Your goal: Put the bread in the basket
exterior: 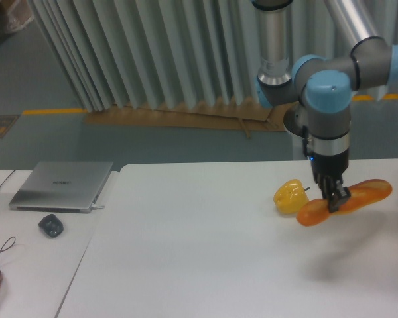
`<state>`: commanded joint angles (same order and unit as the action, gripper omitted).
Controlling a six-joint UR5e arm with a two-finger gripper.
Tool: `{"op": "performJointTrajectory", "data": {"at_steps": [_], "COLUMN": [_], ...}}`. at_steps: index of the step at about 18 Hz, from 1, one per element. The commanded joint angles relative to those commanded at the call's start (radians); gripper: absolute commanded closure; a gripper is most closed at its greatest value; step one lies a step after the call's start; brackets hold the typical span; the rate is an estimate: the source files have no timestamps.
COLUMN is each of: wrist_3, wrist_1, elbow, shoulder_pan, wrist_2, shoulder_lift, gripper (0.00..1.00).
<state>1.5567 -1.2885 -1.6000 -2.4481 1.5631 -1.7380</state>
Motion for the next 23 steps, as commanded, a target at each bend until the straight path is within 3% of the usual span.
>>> {"op": "performJointTrajectory", "data": {"at_steps": [16, 23], "wrist_3": [0.457, 0.675], "wrist_1": [-0.080, -0.071], "elbow": [0.080, 0.104], "shoulder_pan": [-0.146, -0.253], "wrist_2": [0.006, -0.001], "shoulder_lift": [0.008, -0.012], "gripper": [0.71, 0.71]}}
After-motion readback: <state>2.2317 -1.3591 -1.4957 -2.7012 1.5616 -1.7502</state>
